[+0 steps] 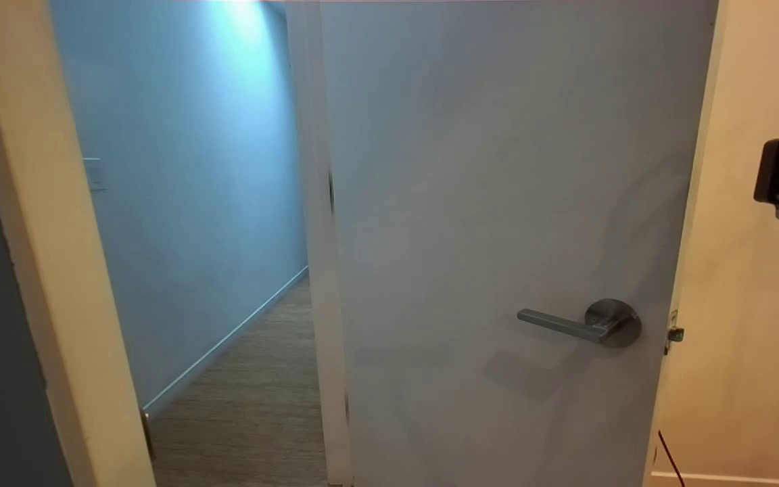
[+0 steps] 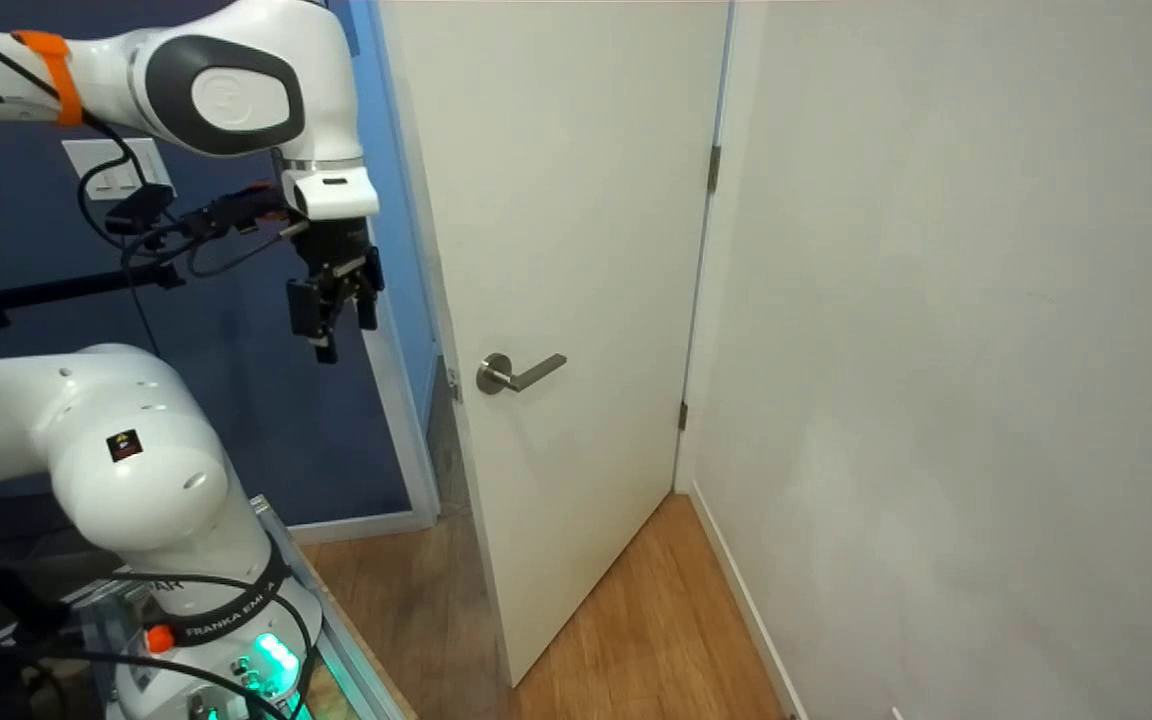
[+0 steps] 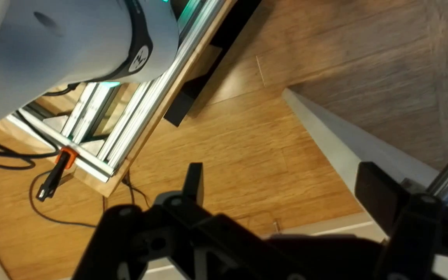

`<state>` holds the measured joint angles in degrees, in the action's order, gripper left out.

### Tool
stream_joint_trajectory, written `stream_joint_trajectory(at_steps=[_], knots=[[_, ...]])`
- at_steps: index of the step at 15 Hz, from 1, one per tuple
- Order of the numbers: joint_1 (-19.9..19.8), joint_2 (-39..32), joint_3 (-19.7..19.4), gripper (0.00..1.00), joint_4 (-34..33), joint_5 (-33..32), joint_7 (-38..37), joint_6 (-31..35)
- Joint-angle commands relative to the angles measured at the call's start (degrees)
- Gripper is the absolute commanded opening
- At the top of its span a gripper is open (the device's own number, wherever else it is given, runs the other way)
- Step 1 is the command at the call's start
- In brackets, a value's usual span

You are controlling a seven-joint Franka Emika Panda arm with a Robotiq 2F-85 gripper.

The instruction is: Open the door.

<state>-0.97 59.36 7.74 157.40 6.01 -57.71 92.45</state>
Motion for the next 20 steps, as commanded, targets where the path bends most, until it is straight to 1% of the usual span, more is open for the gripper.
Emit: stream_joint_trajectory(at_steps=[1,4,6,8,14,17,20], knots=[[1.89,-2.3,1.41,1.0,-1.05,8.47,2.73,-0.6],[2.91,-3.45,3.36,1.0,-1.36,13.27,4.02,-0.13],[3.4,-4.08,4.7,1.0,-1.52,15.47,4.44,0.22],[3.54,-4.29,6.73,1.0,-1.7,16.53,4.44,1.95],[3.43,-3.52,13.87,1.0,-2.15,14.57,1.56,12.0],[2.61,-2.59,16.94,1.0,-1.87,13.73,-3.24,18.8],[1.35,-2.27,19.62,1.0,-1.34,10.91,-9.13,25.38]])
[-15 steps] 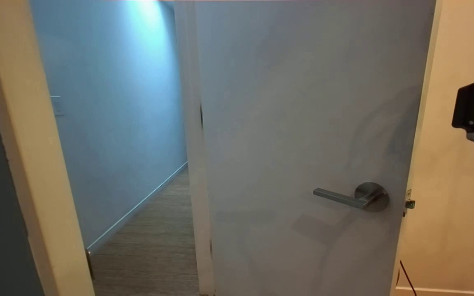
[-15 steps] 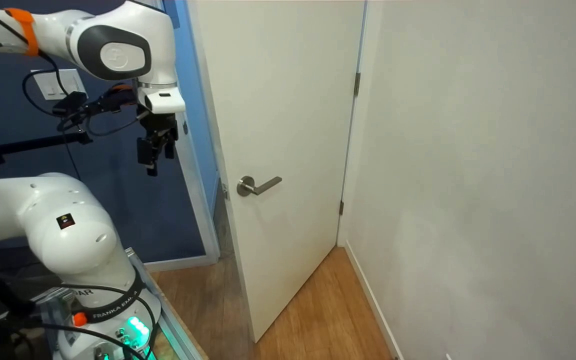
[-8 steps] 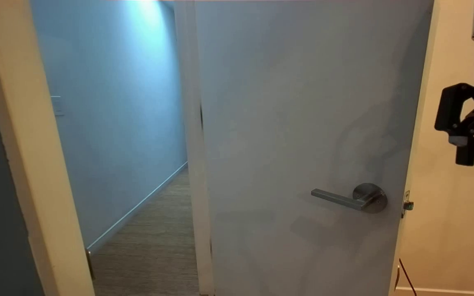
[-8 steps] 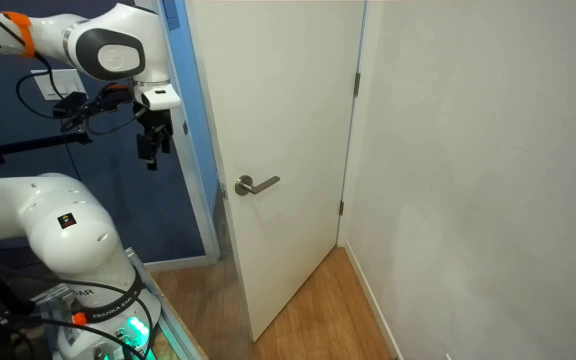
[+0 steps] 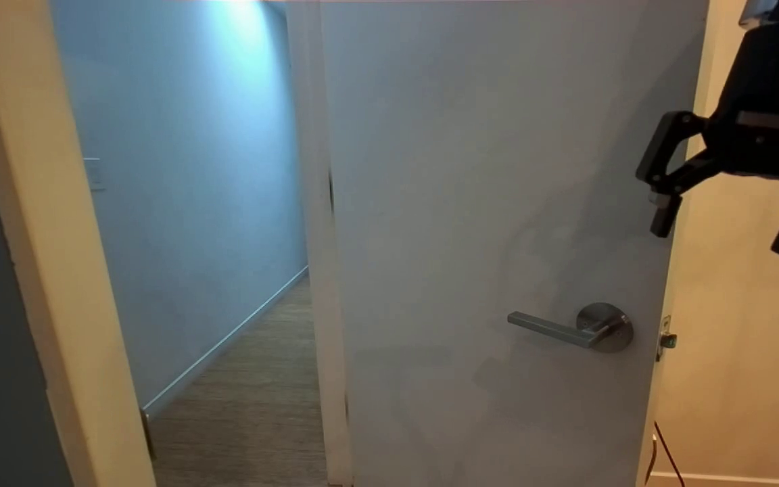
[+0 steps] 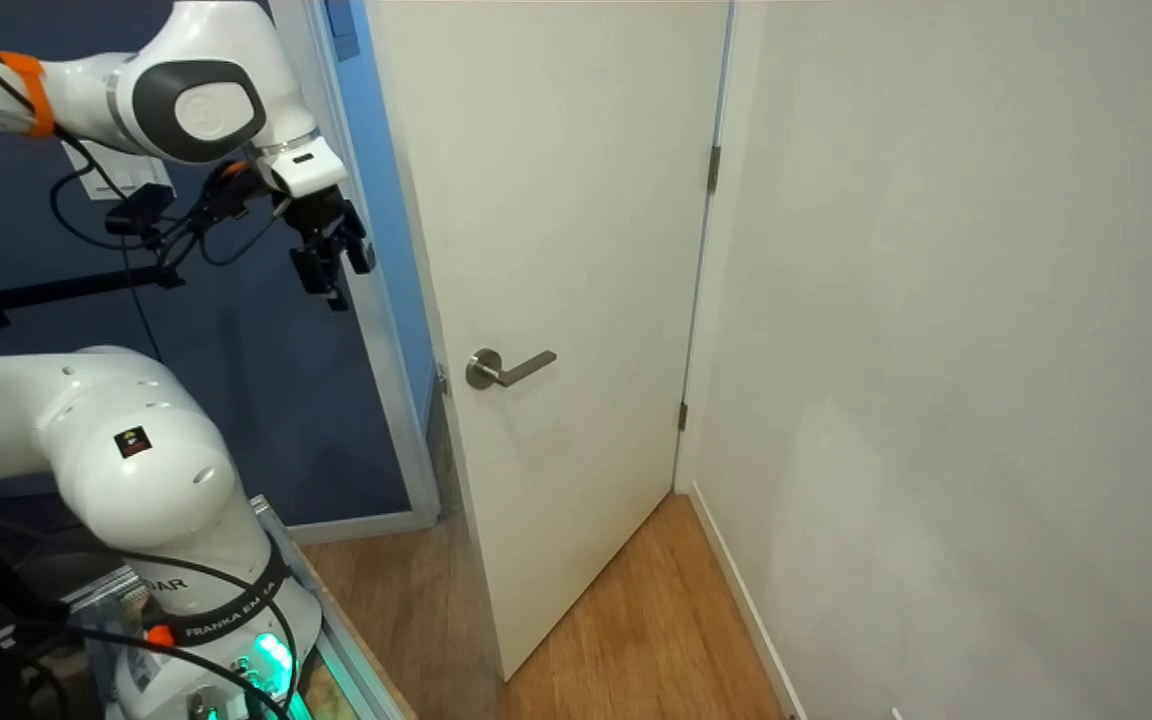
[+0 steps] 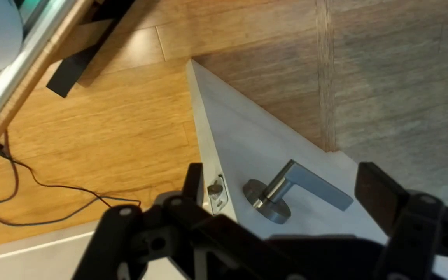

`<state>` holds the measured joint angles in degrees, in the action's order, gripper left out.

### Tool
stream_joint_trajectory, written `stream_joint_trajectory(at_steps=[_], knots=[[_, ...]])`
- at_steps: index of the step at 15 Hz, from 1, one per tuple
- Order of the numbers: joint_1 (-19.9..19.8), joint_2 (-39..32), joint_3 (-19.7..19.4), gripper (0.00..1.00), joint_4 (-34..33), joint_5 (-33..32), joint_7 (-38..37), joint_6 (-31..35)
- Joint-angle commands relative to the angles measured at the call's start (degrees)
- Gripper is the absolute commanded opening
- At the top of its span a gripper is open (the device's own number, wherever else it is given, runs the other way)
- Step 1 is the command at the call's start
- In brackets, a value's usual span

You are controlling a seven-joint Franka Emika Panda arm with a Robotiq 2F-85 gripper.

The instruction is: Open the door.

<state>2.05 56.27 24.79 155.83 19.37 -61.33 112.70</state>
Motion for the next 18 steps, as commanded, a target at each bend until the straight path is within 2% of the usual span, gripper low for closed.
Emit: stream_joint_trajectory(at_steps=[1,4,9,13,18], knots=[[-2.23,0.8,3.37,1.0,0.37,-3.75,-7.57,6.97],[-4.68,0.61,5.92,1.0,0.37,-9.43,-13.83,10.62],[-8.97,0.35,9.27,1.0,-0.04,-20.22,-23.06,11.17],[-12.03,0.28,10.28,1.0,0.3,-27.51,-28.16,11.86],[-13.8,-0.99,9.22,1.0,1.78,-35.11,-29.35,14.2]])
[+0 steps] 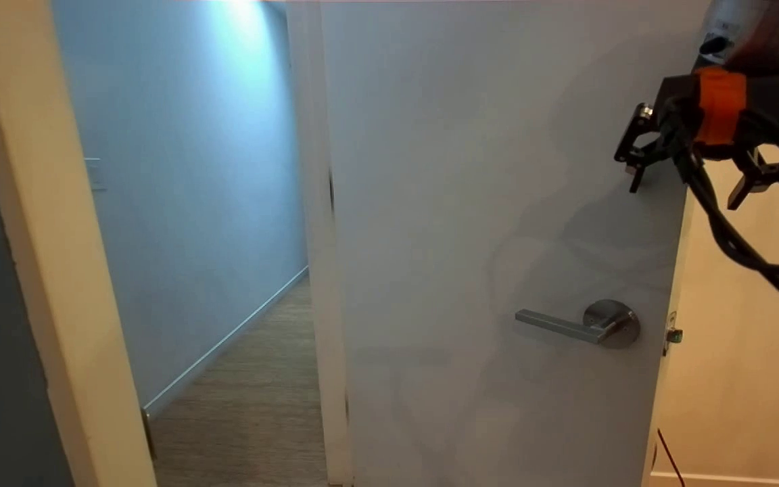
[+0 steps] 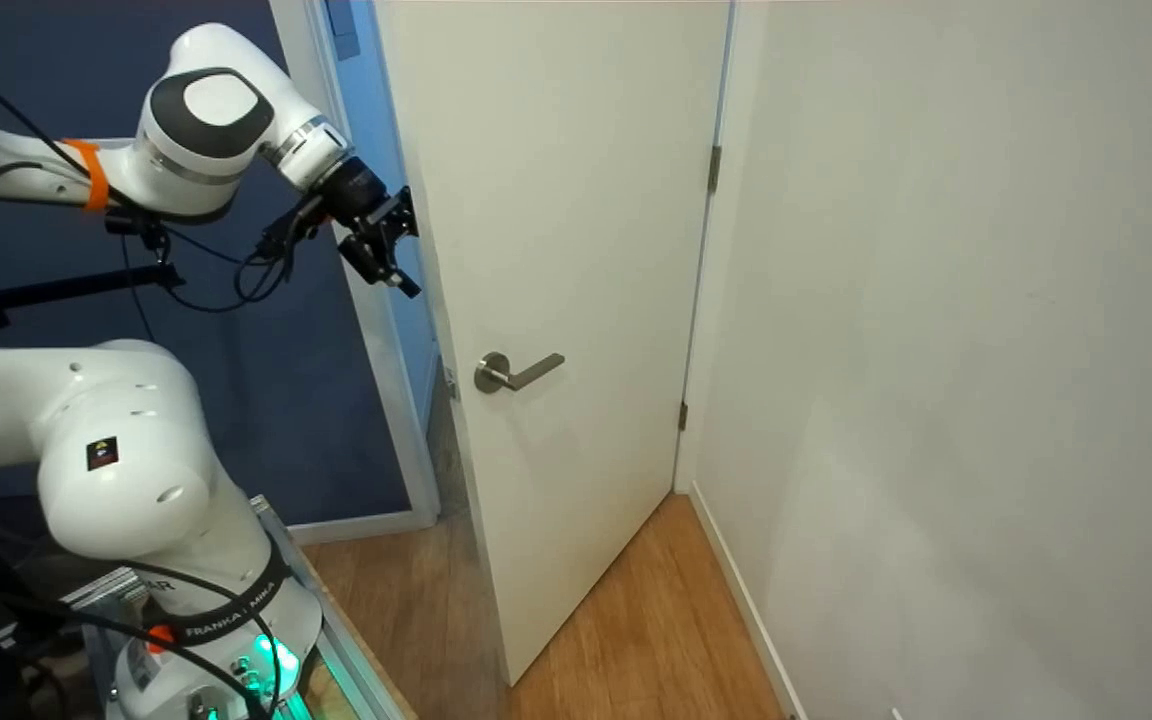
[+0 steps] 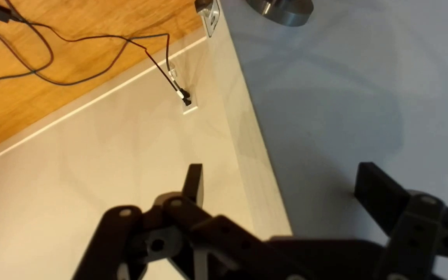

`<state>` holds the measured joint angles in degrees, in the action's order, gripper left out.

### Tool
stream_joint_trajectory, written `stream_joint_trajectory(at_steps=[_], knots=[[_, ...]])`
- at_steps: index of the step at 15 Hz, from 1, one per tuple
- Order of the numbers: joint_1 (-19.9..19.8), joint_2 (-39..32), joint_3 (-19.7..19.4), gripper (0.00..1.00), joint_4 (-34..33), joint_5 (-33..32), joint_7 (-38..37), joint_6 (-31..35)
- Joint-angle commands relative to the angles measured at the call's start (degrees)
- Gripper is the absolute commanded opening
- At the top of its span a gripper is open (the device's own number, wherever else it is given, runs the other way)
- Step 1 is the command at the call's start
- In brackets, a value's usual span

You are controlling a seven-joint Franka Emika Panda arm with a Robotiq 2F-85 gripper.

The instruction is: Open the door.

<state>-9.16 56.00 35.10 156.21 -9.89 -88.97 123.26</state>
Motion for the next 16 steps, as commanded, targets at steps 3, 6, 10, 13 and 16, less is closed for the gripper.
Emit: stream_joint_trajectory(at_steps=[3,6,10,13,16], knots=[[-6.01,-3.79,-2.64,1.0,1.28,-11.77,-0.43,10.04],[-10.84,-7.37,-4.76,1.0,1.9,-19.47,1.34,19.37],[-17.82,-10.37,-8.23,1.0,3.49,-31.42,1.63,26.72],[-20.93,-13.18,-12.77,1.0,4.23,-39.76,-0.58,32.55],[-21.56,-16.4,-15.46,1.0,4.0,-37.98,2.44,34.49]])
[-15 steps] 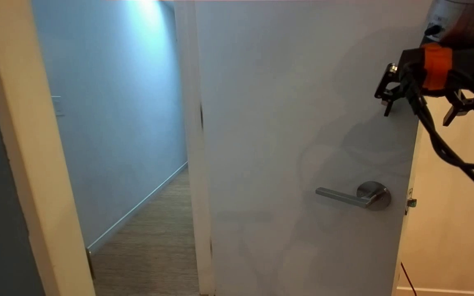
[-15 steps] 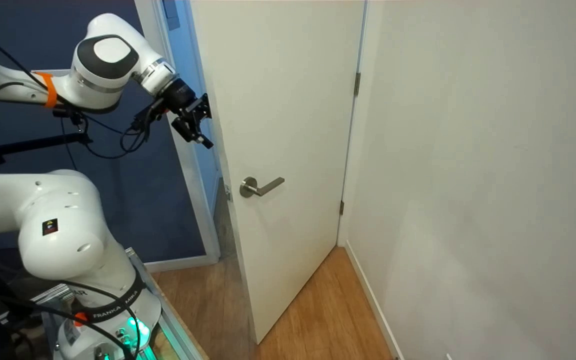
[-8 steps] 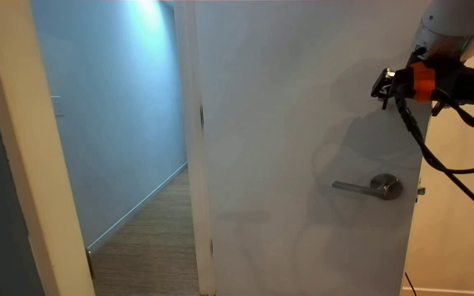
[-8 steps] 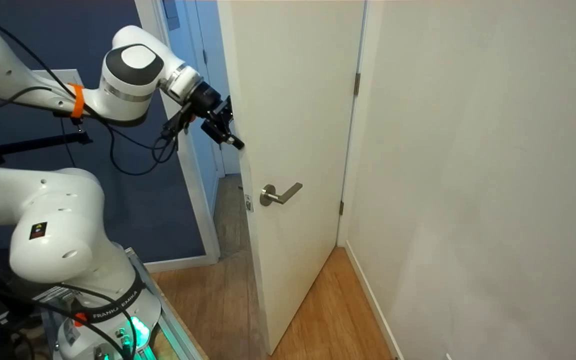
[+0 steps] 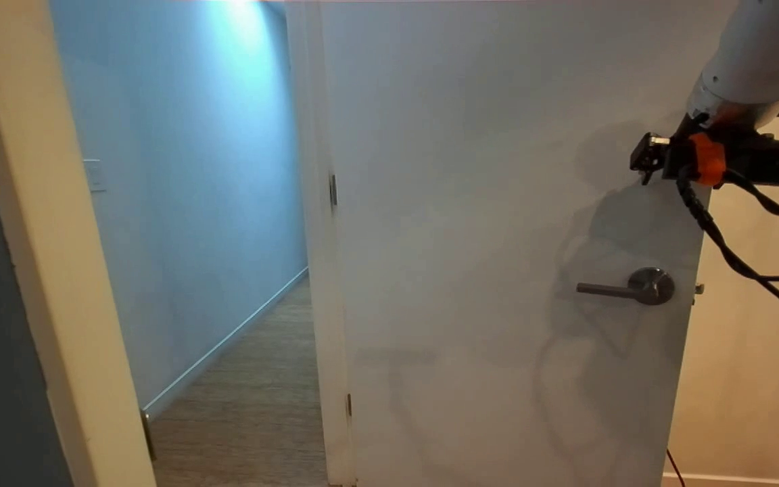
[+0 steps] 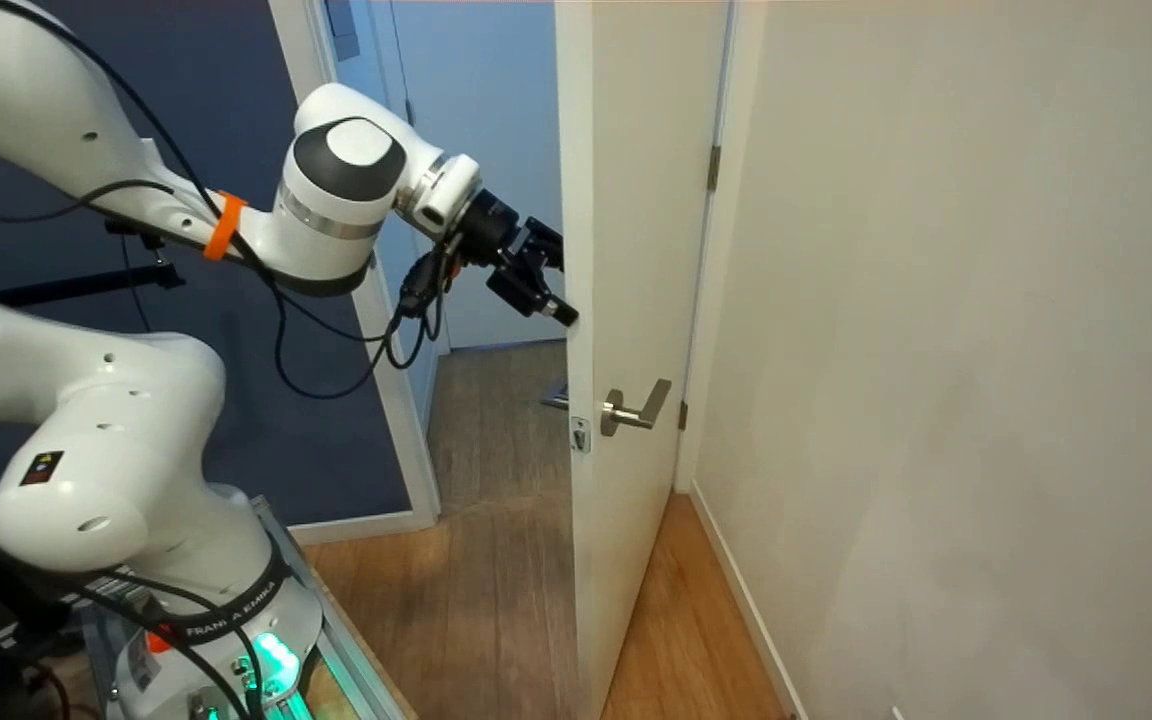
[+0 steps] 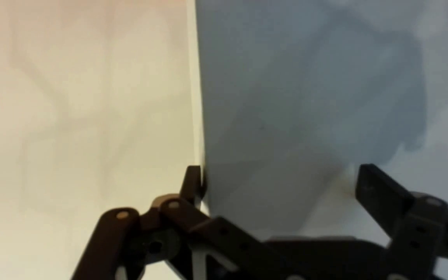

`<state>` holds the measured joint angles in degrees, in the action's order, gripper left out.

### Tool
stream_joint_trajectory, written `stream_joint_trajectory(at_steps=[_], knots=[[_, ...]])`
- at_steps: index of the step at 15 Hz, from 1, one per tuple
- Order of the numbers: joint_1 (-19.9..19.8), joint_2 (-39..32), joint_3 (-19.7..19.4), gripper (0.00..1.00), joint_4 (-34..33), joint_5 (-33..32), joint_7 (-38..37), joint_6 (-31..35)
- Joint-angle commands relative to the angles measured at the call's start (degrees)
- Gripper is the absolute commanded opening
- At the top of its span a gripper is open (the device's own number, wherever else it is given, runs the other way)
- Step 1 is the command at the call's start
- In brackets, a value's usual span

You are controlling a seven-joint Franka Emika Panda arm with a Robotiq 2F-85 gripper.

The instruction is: Open the door.

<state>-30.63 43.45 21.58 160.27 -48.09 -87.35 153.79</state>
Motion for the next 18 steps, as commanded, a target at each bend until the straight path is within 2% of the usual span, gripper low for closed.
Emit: stream_joint_trajectory(at_steps=[1,3,4,6,10,14,18], knots=[[1.49,-4.87,-3.3,1.0,-0.09,1.17,1.79,3.01],[4.36,-5.73,-4.39,1.0,-0.2,3.71,3.73,-0.04],[8.95,-7.05,-7.22,1.0,-0.52,5.38,5.3,-2.87],[15.95,-8.1,-10.47,1.0,-0.57,12.26,11.01,-6.38],[26.2,-7.51,-13.16,1.0,-1.28,24.41,25.01,-12.42],[31.49,-6.34,-14.73,1.0,-4.17,32.69,40.6,-21.14],[33.65,-2.54,-15.71,1.0,-7.62,37.43,56.58,-33.12]])
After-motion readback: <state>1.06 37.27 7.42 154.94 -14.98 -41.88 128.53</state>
